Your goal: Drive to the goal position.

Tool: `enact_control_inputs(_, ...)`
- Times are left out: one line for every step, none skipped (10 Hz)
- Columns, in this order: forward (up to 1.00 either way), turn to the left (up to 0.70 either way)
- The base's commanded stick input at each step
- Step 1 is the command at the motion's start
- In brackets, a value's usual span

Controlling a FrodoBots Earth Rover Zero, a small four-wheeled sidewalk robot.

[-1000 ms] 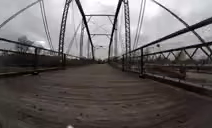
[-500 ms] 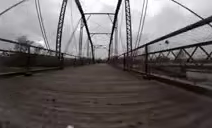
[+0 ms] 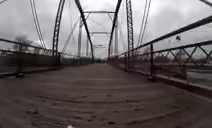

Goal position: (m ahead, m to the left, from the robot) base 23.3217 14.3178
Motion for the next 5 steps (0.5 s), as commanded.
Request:
enact_control_inputs(1.00,0.00)
enact_control_inputs(1.00,0.00)
enact_control_inputs(1.00,0.00)
enact_control_inputs(1.00,0.00)
enact_control_inputs(1.00,0.00)
